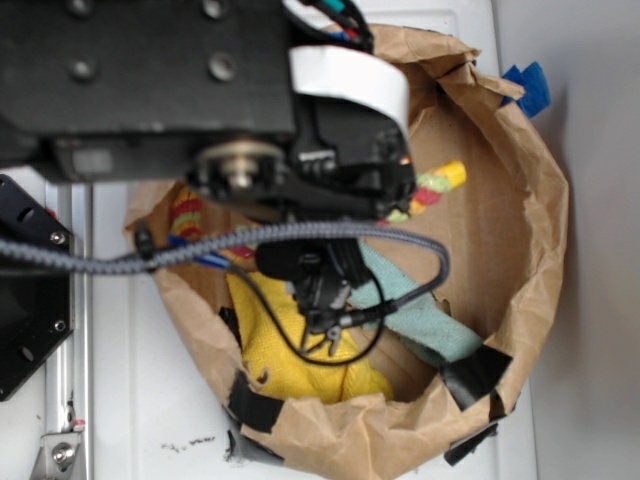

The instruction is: Grab the multicolored rope.

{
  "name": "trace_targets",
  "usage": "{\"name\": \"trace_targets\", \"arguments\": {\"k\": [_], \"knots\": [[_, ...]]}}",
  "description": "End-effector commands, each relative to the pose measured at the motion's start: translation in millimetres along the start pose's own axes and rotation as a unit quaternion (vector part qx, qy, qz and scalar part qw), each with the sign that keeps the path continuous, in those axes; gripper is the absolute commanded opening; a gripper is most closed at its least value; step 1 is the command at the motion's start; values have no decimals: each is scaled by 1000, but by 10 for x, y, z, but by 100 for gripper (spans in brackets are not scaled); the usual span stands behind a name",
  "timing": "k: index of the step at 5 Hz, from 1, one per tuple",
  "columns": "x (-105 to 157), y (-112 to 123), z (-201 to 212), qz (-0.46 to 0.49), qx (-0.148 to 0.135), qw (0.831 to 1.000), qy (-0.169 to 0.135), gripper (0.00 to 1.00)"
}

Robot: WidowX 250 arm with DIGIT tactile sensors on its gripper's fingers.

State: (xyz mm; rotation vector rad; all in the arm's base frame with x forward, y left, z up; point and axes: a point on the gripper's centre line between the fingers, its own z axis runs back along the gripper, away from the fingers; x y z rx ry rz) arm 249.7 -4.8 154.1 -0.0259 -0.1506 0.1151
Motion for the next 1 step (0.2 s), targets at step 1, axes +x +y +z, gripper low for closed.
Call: {"name": "trace_targets", "arguments": {"k": [1], "knots": [[120,-3,11,-10,14,1000,-18,0]]}}
